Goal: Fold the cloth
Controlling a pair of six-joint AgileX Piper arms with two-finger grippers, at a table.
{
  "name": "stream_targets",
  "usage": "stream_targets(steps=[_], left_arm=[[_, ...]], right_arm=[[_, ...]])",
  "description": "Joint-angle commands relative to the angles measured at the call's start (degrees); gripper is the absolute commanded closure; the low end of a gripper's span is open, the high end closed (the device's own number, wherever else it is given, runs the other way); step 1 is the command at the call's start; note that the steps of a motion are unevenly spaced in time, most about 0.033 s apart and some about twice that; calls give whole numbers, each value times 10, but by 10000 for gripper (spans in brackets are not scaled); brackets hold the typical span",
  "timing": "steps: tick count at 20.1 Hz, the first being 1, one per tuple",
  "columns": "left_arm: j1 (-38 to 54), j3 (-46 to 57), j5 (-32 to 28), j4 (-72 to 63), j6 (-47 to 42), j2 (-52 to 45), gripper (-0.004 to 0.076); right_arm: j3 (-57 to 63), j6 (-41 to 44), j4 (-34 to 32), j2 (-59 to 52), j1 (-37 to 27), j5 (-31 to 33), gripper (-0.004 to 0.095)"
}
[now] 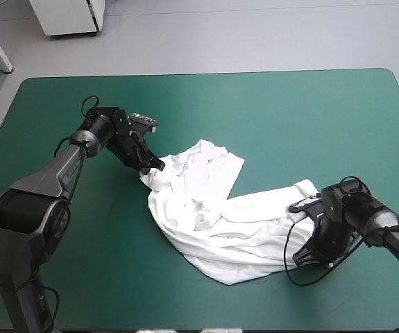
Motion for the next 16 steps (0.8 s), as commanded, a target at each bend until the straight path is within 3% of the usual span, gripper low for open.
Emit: stream_targets(steps=[1, 6, 9, 16], left_arm=[[-4, -13, 23, -7, 0, -58, 733], [-4, -13, 83, 9, -2, -193, 733], [-4, -26, 87, 11, -8, -297, 733], [-4, -242, 19, 18, -20, -422, 733]], right_arm=[[-35, -7, 12, -4, -1, 6, 925], [-220, 1, 9, -66, -1, 93, 925], [-342, 8, 9, -105, -1, 94, 925], [-625, 22, -11, -122, -1, 94, 925]])
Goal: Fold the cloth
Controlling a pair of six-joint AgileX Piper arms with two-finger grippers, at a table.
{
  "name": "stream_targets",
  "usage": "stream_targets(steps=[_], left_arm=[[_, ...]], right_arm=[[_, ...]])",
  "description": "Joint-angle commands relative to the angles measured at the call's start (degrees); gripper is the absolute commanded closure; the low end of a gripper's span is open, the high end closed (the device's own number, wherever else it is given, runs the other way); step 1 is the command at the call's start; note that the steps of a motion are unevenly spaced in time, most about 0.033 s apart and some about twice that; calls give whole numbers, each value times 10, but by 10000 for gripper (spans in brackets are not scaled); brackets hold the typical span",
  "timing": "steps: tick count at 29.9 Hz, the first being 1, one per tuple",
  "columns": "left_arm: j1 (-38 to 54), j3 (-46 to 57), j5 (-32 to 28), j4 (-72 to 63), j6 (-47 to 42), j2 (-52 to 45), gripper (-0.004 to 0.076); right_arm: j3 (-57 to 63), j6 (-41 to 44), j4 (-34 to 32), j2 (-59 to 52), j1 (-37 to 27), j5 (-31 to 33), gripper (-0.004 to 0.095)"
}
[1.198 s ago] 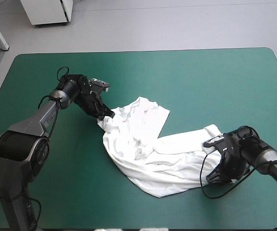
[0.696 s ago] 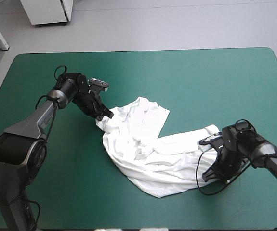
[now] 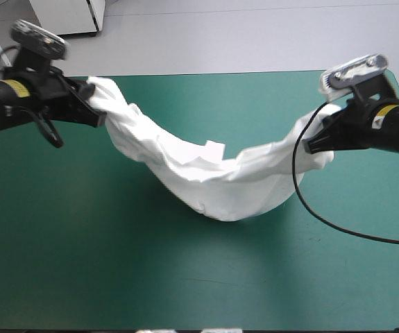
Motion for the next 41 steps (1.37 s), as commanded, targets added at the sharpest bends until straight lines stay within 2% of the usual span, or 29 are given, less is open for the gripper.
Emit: stream_targets(steps=[1, 6, 10, 14, 21, 26, 30, 35, 41], left_arm=[[-4, -111, -61, -2, -12, -35, 733], [-4, -223, -77, 0, -19, -46, 733], [-4, -259, -87, 0, -22, -66, 733], [-4, -257, -33, 0, -36, -86, 733], [-4, -174, -2, 9, -49, -160, 733], [-4, -133, 20, 20, -57, -167, 733], [-4, -100, 33, 20, -58, -149, 733], [-4, -48, 47, 20, -64, -119, 733], [-4, -18, 12, 20, -64, -46, 733]], right_arm=[[-124, 2, -11, -18, -1, -5, 925], [-240, 3, -8, -26, -1, -24, 925], [-285, 2, 22, -43, -1, -43, 925], [-278, 2, 30, -64, -1, -10, 925], [-200, 10, 29, -135, -1, -5, 925], [-127, 19, 28, -158, -1, -5, 925], [-46, 21, 21, -154, -1, -5, 925], [82, 33, -33, -141, -1, -7, 925], [165, 47, -74, -84, -1, -63, 925]])
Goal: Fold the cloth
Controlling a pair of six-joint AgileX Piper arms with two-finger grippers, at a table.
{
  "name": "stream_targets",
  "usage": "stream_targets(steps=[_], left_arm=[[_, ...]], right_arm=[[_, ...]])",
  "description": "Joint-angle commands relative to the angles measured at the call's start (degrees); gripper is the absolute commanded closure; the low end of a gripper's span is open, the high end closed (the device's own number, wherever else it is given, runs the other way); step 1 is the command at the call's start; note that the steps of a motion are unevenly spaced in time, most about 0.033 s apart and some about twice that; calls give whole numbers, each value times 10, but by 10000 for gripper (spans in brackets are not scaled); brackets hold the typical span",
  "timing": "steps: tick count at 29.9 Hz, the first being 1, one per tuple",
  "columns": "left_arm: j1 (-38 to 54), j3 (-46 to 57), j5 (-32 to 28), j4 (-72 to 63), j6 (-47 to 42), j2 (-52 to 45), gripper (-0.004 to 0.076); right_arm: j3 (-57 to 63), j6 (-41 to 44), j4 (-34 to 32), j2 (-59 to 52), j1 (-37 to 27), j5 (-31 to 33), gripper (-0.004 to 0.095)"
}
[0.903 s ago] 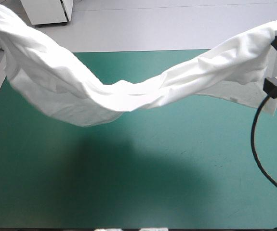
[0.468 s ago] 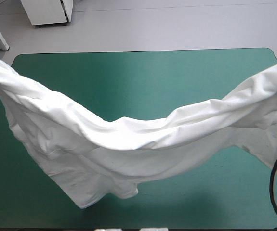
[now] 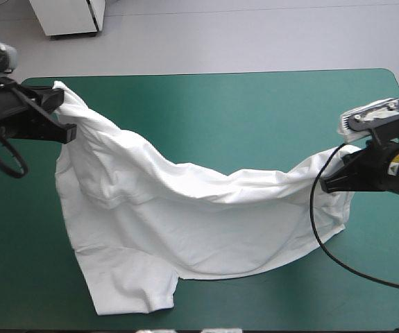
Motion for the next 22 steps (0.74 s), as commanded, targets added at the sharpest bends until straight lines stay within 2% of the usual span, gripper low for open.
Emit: stream_targets(steps=[1, 5, 12, 22], left_arm=[[-4, -6, -46, -2, -6, 44, 733], [-4, -6, -93, 3, -6, 110, 733], [-4, -6, -147, 31, 0, 211, 733], [-4, -7, -242, 52, -6, 321, 733]], right_arm=[[6, 4, -33, 34, -1, -70, 925], [2, 4, -68, 108, -1, -121, 925], [-36, 4, -84, 248, -16, -191, 925], [-140, -21, -91, 411, -71, -206, 925]])
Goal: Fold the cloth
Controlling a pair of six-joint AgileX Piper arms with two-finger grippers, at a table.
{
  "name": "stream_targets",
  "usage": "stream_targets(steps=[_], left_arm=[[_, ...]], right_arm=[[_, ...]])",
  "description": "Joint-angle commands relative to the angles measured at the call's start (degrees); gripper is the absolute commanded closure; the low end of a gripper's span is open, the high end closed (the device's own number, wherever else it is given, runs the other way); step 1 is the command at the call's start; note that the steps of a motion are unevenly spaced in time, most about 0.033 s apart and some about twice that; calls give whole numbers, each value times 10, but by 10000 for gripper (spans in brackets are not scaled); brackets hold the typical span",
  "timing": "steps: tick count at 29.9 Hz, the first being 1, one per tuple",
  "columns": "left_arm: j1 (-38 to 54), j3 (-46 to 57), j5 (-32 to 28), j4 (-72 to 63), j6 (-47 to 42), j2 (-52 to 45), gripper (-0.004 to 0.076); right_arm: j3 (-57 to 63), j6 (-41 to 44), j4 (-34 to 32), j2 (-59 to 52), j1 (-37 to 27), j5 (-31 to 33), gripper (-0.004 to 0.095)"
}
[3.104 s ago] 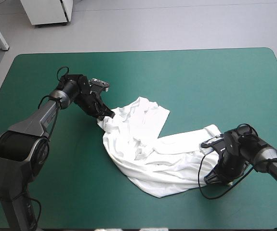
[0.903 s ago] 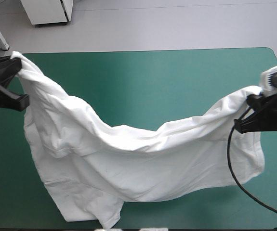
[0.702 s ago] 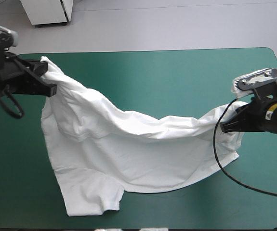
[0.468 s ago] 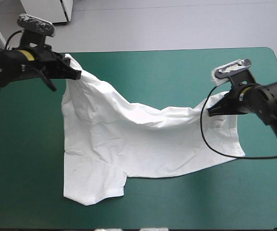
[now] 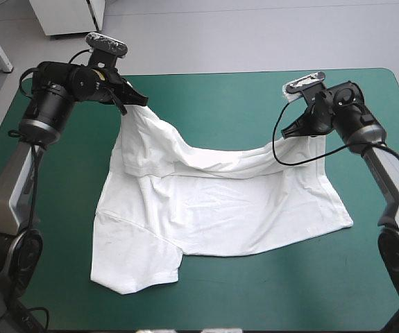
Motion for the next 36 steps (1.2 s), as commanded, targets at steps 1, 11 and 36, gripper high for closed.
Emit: stream_targets(steps=[1, 11, 36], left_arm=[[-4, -14, -73, 4, -4, 4, 733], [2, -14, -124, 20, -7, 79, 733], [4, -25, 51, 20, -23, -54, 267]], right_arm=[[-43, -21, -15, 14, -17, -31, 925], [-46, -55, 18, 90, -24, -91, 925], [-44, -134, 195, -60, -135, 10, 283]])
